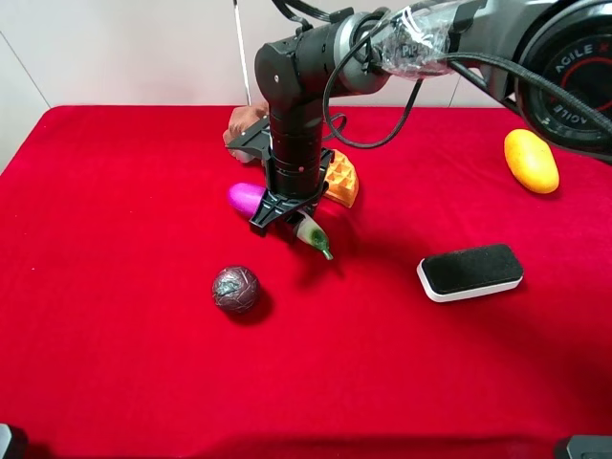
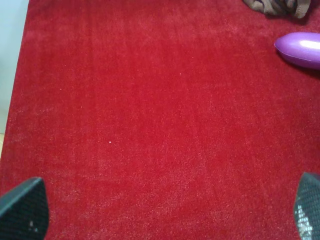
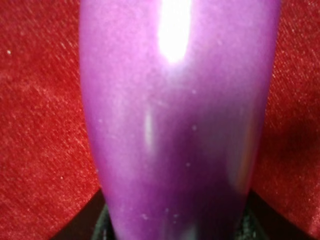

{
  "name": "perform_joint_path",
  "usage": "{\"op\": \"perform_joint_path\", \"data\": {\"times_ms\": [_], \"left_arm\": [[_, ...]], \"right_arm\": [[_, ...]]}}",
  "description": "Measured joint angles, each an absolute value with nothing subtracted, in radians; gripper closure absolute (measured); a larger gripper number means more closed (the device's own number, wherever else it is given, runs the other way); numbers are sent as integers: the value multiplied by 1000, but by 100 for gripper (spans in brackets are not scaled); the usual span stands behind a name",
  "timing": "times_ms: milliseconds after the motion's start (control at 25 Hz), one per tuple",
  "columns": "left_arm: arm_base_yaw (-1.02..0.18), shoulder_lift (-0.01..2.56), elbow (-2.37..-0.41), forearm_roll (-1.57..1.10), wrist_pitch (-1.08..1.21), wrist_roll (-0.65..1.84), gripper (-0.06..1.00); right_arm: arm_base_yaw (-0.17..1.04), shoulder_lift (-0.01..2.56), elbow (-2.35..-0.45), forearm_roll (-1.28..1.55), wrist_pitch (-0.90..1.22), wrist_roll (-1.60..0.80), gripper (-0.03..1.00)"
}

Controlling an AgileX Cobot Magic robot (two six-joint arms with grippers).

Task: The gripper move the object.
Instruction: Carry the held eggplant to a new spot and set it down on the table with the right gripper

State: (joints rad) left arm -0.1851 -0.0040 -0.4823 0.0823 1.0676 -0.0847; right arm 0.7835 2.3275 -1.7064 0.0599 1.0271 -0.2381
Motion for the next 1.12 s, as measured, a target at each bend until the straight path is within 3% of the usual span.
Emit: {"op": "perform_joint_path", "data": {"times_ms": [720,1120], "left_arm": [[-185,-4,-482,82,1068,-85,-3],[-185,-4,-482,82,1068,-85,-3]], "right_arm": [[784,2328,-1706,60,1025,-238,65],[784,2328,-1706,60,1016,-238,59]]}}
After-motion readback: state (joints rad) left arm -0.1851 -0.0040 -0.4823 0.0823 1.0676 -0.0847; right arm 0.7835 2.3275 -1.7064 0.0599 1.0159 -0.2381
